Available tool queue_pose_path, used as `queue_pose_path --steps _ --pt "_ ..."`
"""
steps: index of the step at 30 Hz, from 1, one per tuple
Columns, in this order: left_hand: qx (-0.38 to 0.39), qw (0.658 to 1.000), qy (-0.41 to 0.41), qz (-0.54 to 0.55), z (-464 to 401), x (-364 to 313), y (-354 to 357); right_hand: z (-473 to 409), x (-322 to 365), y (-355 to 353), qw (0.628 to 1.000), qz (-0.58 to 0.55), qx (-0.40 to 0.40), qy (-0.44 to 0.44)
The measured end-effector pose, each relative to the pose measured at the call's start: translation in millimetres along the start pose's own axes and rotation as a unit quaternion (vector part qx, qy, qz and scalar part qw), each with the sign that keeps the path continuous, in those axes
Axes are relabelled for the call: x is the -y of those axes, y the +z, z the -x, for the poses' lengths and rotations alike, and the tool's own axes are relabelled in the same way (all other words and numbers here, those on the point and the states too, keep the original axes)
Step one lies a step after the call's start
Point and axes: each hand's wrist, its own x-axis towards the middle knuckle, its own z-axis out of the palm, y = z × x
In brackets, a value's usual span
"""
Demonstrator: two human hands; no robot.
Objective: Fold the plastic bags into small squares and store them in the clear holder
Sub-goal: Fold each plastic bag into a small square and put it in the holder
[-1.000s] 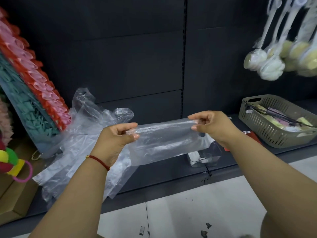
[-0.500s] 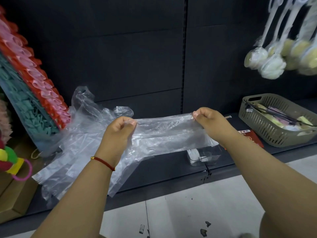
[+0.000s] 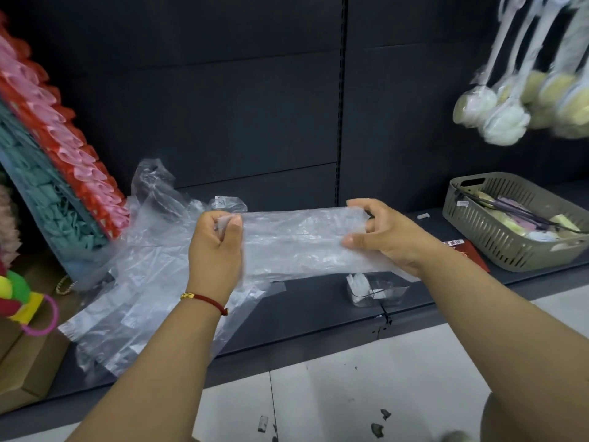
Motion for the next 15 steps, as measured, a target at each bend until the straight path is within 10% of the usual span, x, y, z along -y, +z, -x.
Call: queue_pose_path --steps 15 --pt "0.072 0.987 -0.064 0.128 -4 7 -20 1 4 4 0.99 0.073 -0.115 -0.046"
